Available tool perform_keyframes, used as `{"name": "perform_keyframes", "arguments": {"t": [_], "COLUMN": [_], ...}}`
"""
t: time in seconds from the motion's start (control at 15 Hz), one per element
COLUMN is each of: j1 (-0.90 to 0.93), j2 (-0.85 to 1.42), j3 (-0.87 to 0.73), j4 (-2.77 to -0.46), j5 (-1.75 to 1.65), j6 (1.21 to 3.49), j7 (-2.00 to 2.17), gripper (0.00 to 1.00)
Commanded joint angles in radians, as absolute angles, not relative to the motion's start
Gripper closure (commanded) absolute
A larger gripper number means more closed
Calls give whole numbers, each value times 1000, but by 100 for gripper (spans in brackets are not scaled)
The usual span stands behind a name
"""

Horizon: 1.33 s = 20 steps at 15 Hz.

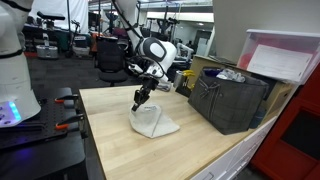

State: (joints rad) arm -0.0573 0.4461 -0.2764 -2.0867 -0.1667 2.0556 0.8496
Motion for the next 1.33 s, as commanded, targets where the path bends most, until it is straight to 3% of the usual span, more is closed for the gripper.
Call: {"name": "perform_keyframes", "arguments": {"t": [0.0,0.53,1.27], "j1": [-74,-107,-122], "j2": [355,278,239], "j3": [-277,-281,-339], "j4": [-2183,-2289,-2393], "j5": [-216,-191,-350], "j6": [2137,2245,2209], "j7": [789,688,690], "gripper": [99,99,99]}}
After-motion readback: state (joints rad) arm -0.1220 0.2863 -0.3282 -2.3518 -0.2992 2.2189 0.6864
